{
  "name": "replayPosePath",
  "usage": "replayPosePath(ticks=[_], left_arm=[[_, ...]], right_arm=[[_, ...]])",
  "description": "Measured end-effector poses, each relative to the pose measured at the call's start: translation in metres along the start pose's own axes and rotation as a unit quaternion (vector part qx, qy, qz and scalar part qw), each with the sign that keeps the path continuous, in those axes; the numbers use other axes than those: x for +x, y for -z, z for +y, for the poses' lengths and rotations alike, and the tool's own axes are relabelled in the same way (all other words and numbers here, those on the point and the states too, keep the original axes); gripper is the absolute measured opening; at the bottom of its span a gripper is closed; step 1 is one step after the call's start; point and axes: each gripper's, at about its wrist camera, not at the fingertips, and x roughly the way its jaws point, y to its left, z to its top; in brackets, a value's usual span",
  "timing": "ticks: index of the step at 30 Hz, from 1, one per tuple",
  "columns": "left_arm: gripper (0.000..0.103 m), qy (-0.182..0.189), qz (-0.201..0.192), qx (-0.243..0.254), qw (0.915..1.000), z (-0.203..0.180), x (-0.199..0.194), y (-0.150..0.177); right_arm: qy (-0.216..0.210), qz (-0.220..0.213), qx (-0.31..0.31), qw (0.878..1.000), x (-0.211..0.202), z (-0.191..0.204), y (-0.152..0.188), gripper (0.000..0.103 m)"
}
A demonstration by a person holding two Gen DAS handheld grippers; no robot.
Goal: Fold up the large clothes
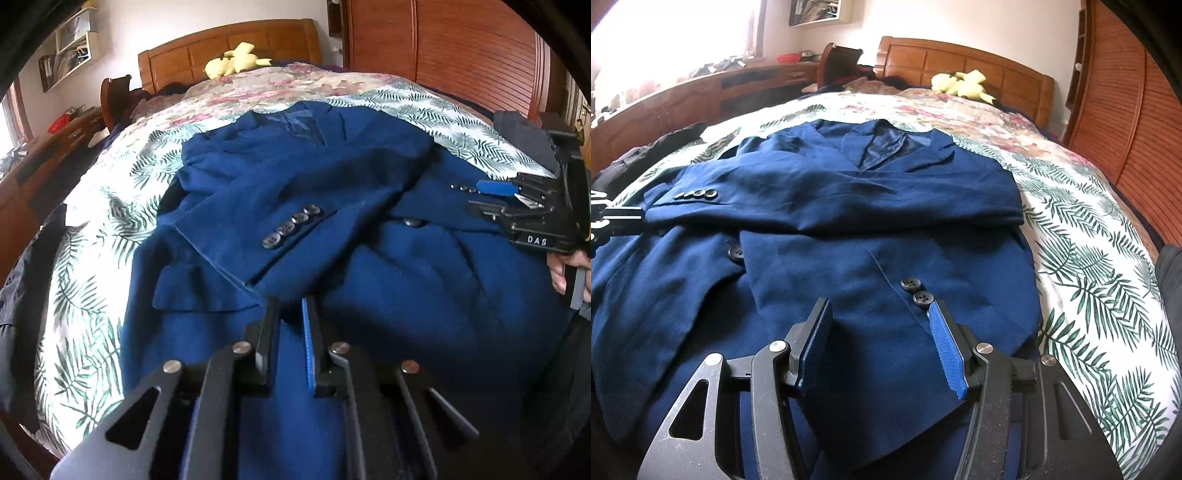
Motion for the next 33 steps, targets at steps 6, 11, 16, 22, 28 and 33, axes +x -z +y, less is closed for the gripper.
replayPosePath(ticks=[6, 11, 16, 22, 28, 33], left_arm=[[0.008, -0.002, 0.003, -0.007, 1.0, 0.002, 0.011, 0.0], [0.008, 0.001, 0.002, 0.001, 1.0, 0.002, 0.016, 0.0], [0.006, 0.009, -0.007, -0.002, 0.9999, 0.005, 0.013, 0.0], [0.0, 0.041, -0.059, 0.006, 0.9974, -0.009, -0.035, -0.008], [0.0, 0.053, -0.081, 0.019, 0.9951, -0.024, -0.072, -0.013], [0.0, 0.045, -0.079, -0.002, 0.9958, -0.017, -0.078, -0.011]], right_arm=[[0.004, 0.0, -0.005, 1.0, -0.001, 0.002, 0.001, 0.056], [0.004, 0.0, -0.006, 1.0, -0.001, 0.003, 0.001, 0.056], [0.004, 0.0, -0.006, 1.0, -0.001, 0.003, 0.001, 0.056], [0.005, -0.001, -0.007, 1.0, -0.001, 0.002, 0.002, 0.056], [0.006, -0.001, -0.007, 1.0, -0.001, 0.003, 0.002, 0.056], [0.004, 0.0, -0.007, 1.0, 0.0, 0.003, 0.002, 0.056]])
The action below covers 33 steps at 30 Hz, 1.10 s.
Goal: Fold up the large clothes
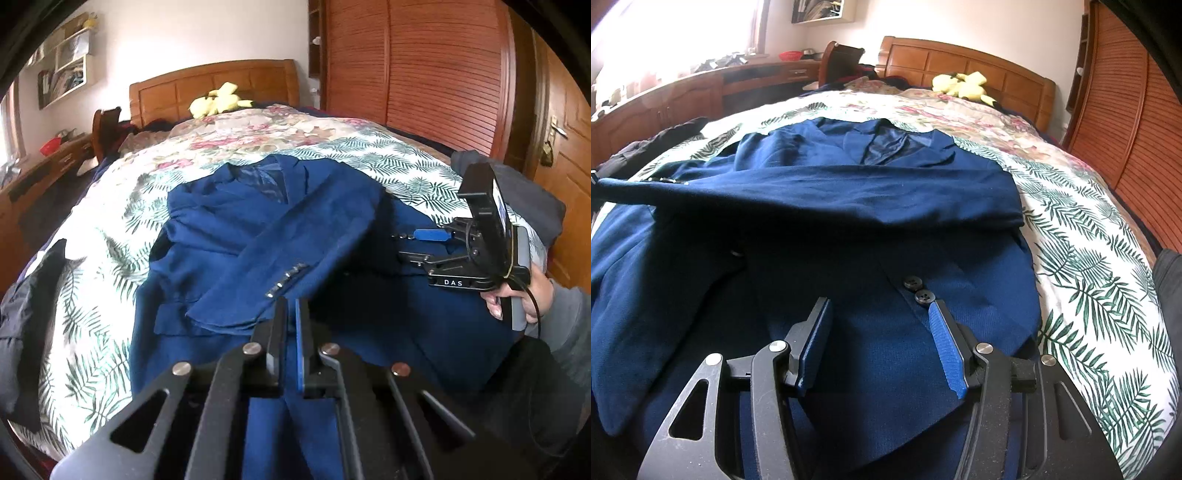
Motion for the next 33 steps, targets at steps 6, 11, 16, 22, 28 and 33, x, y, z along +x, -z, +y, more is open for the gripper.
replayPosePath(ticks=[6, 11, 16, 22, 28, 33], left_arm=[[0.001, -0.018, 0.009, -0.02, 0.9996, 0.019, -0.004, 0.014], [0.002, -0.044, 0.033, -0.039, 0.9977, 0.046, -0.006, 0.04], [0.004, -0.062, 0.07, -0.064, 0.9935, 0.075, -0.002, 0.071], [0.005, -0.08, 0.083, -0.086, 0.9896, 0.095, -0.005, 0.094], [0.007, -0.069, 0.085, -0.093, 0.9896, 0.102, -0.002, 0.099], [0.014, -0.092, 0.087, -0.082, 0.9886, 0.104, 0.004, 0.097]], right_arm=[[0.0, 0.0, 0.0, 1.0, 0.0, 0.0, 0.0, 0.056], [0.001, 0.001, 0.001, 1.0, 0.002, 0.0, 0.0, 0.056], [0.002, 0.003, 0.002, 1.0, 0.004, 0.001, 0.0, 0.056], [-0.006, 0.006, 0.01, 1.0, 0.006, -0.003, 0.0, 0.056], [-0.001, 0.002, 0.008, 1.0, 0.006, -0.003, 0.0, 0.056], [-0.007, 0.004, 0.019, 1.0, 0.005, -0.006, 0.0, 0.056]])
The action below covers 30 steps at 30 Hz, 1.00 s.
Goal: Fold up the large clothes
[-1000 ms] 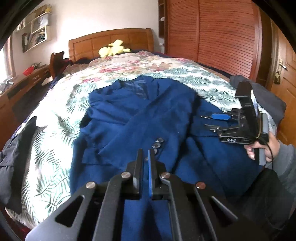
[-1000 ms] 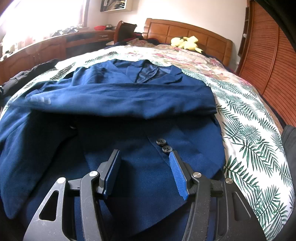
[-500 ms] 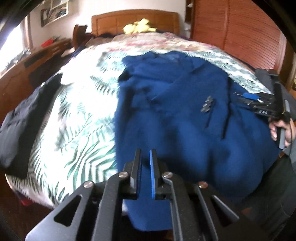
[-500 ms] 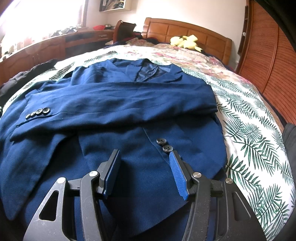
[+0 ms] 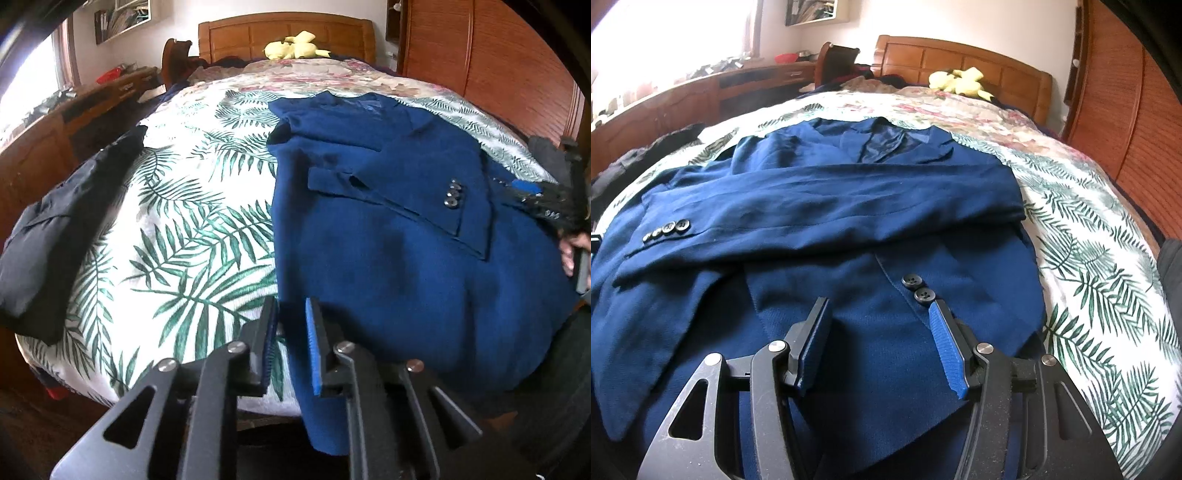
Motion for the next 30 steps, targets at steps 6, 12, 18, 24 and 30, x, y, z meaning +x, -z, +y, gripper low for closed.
replayPosePath(ticks=[6, 12, 18, 24, 30], left_arm=[[0.017, 0.007, 0.002, -0.008, 0.9999, 0.006, 0.006, -0.004], [0.018, 0.002, -0.001, -0.007, 1.0, 0.005, 0.008, -0.007], [0.019, 0.008, 0.0, -0.01, 0.9999, 0.006, 0.002, -0.003], [0.02, 0.033, 0.007, -0.002, 0.9994, 0.001, -0.013, 0.008], [0.023, 0.036, 0.018, 0.009, 0.9992, -0.002, -0.009, 0.015]], right_arm=[[0.01, -0.003, -0.001, 1.0, -0.021, -0.006, 0.001, 0.057], [0.004, 0.007, 0.013, 1.0, -0.056, -0.02, 0.021, 0.077], [0.033, 0.054, 0.036, 0.997, -0.077, -0.04, 0.06, 0.077], [0.041, 0.082, 0.073, 0.993, -0.097, -0.061, 0.089, 0.077], [0.013, 0.086, 0.067, 0.994, -0.1, -0.053, 0.094, 0.056]])
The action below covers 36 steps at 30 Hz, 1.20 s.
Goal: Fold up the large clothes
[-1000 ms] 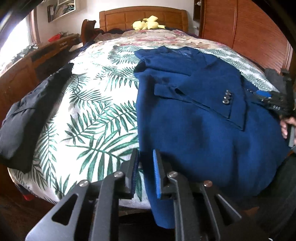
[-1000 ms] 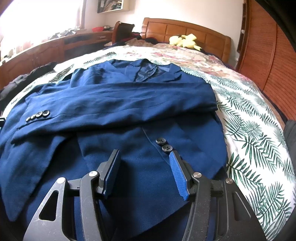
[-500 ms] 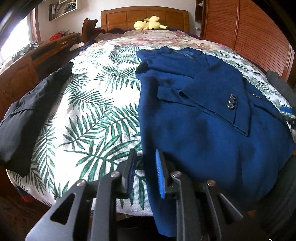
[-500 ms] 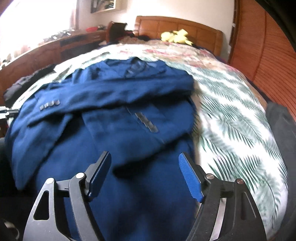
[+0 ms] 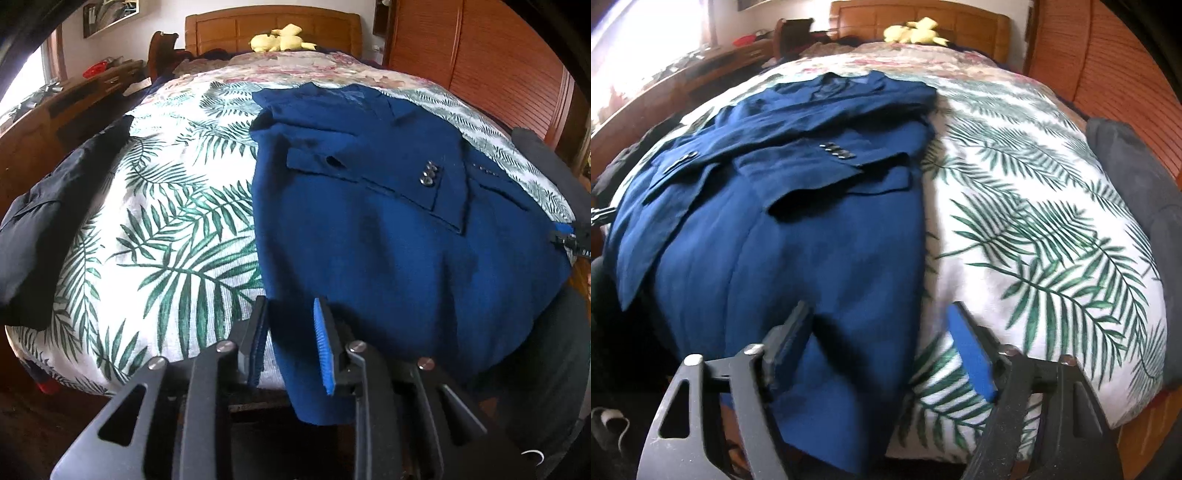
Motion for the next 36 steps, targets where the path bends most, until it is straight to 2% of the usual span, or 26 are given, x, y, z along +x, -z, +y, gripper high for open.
replayPosePath(ticks=[3, 9, 12, 14, 21, 25, 31, 32, 33, 34, 35, 36], left_arm=[[0.025, -0.003, 0.004, 0.006, 1.0, -0.003, 0.0, 0.001], [0.027, 0.0, 0.009, 0.004, 1.0, -0.006, -0.001, 0.009], [0.028, 0.0, 0.013, -0.002, 0.9999, -0.003, 0.0, 0.013], [0.029, 0.004, 0.012, -0.009, 0.9999, -0.001, 0.001, 0.014], [0.03, 0.0, 0.015, -0.017, 0.9997, -0.001, 0.008, 0.012], [0.03, 0.0, 0.009, -0.018, 0.9998, -0.001, 0.006, 0.014], [0.029, -0.002, 0.002, -0.026, 0.9997, -0.004, 0.002, 0.018], [0.028, -0.001, 0.004, -0.027, 0.9996, -0.004, 0.002, 0.018], [0.022, 0.0, 0.004, -0.026, 0.9996, -0.005, 0.001, 0.017], [0.017, 0.003, 0.004, -0.025, 0.9997, -0.006, 0.0, 0.016], [0.008, 0.003, 0.0, -0.025, 0.9997, -0.007, -0.003, 0.015], [0.003, 0.007, -0.004, -0.021, 0.9997, -0.008, -0.005, 0.013]], right_arm=[[-0.014, -0.015, -0.014, 1.0, -0.003, 0.012, -0.003, 0.049], [-0.019, -0.02, -0.018, 0.999, -0.002, 0.019, -0.008, 0.044], [-0.025, -0.026, -0.005, 0.999, -0.004, 0.016, -0.008, 0.03], [-0.034, -0.039, 0.006, 0.999, -0.008, 0.013, -0.008, 0.025], [-0.038, -0.052, 0.016, 0.998, -0.013, 0.01, -0.006, 0.024], [-0.013, -0.027, 0.016, 0.999, -0.005, 0.008, -0.002, 0.024], [-0.028, -0.005, 0.027, 0.999, -0.002, 0.003, 0.005, 0.03], [-0.03, -0.003, 0.025, 0.999, -0.002, 0.004, 0.004, 0.029], [-0.034, -0.003, 0.021, 0.999, -0.002, 0.005, 0.004, 0.027], [-0.042, -0.007, 0.012, 0.999, -0.003, 0.009, 0.002, 0.009], [-0.045, -0.006, 0.005, 0.999, -0.004, 0.012, 0.001, 0.007], [-0.046, -0.009, -0.007, 0.999, -0.006, 0.016, -0.002, 0.006]])
